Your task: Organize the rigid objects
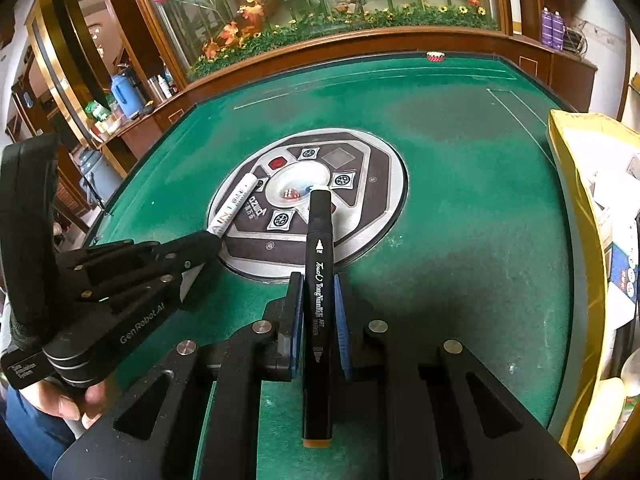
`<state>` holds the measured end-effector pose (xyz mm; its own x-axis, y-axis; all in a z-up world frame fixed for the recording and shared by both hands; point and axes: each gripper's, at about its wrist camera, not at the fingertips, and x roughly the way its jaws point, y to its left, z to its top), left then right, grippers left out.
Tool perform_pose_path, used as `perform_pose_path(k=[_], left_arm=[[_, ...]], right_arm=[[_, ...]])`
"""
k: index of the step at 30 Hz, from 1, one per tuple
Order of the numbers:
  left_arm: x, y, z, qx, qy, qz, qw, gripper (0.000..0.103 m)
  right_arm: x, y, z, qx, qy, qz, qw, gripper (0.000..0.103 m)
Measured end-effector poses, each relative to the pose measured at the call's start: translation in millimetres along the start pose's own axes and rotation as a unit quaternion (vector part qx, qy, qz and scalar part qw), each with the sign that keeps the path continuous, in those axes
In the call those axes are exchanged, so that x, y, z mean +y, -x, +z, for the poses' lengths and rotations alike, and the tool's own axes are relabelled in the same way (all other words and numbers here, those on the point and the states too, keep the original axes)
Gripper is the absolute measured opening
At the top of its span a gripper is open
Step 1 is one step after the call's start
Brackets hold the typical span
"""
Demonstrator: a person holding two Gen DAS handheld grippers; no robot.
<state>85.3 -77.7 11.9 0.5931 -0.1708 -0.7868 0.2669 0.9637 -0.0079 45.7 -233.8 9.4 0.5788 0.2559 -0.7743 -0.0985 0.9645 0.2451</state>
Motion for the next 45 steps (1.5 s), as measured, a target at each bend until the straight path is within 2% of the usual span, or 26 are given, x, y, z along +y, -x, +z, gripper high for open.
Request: perform_pose_path(k=[2,4,8,11,12,15,17,19,22,23,27,29,33,35,40,45], left_arm=[[0,-5,-1,0.015,0.001,0.001,0.9999,0.002],[0,-3,-1,0.003,-0.002,0.005,1.0,0.002],[4,-3,-2,0.008,0.011,-0.019,0.9997,0.002],[10,10,0,-0.015,0.027,-0.078,0.9965,0.002],[11,16,1,-0.03,0.025,-0.088,0.9954,0.002],[11,29,-1,-0.075,0.017,-0.095,0.9926,0.002],[12,28,-1,-0.079,0.02,-0.104,0.9912,0.002],[14,22,1,-0.063,0.023,-0.095,0.9933,0.002],[19,11,4,-0.022,0.04,-0.113,0.9926,0.002],[20,10,4,-0.02,0.044,-0.11,0.9927,0.002],[26,21,5,-0.053,0.059,-0.083,0.9934,0.002],[32,25,6,-0.064,0.067,-0.09,0.9916,0.002],[42,23,8,-0.064,0.094,-0.115,0.9869,0.003],[47,25,7,-0.079,0.106,-0.119,0.984,0.002],[40,43,5,-0.162,0.069,-0.083,0.981,0.002],[42,45,6,-0.179,0.072,-0.087,0.9773,0.002]], right_arm=[[-1,1,0,0.0,0.0,0.003,1.0,0.014],[0,2,0,-0.001,0.0,0.005,1.0,0.014],[0,4,0,-0.003,0.001,0.007,1.0,0.014],[-1,5,1,-0.005,-0.001,0.008,1.0,0.014],[-2,6,1,-0.006,-0.002,0.009,1.0,0.014],[-4,8,1,-0.01,-0.006,0.011,1.0,0.015],[-4,8,1,-0.009,-0.008,0.013,1.0,0.015],[-5,8,1,-0.007,-0.011,0.015,1.0,0.014],[-5,7,2,-0.006,-0.011,0.015,1.0,0.014],[-5,7,2,-0.007,-0.011,0.015,1.0,0.014],[-5,8,2,-0.006,-0.014,0.015,1.0,0.014],[-6,8,2,-0.006,-0.015,0.015,1.0,0.014],[-6,8,2,-0.006,-0.016,0.015,1.0,0.014],[-6,8,2,-0.006,-0.015,0.015,1.0,0.014],[-7,9,2,-0.006,-0.017,0.015,1.0,0.014],[-7,8,3,-0.005,-0.017,0.015,1.0,0.014]])
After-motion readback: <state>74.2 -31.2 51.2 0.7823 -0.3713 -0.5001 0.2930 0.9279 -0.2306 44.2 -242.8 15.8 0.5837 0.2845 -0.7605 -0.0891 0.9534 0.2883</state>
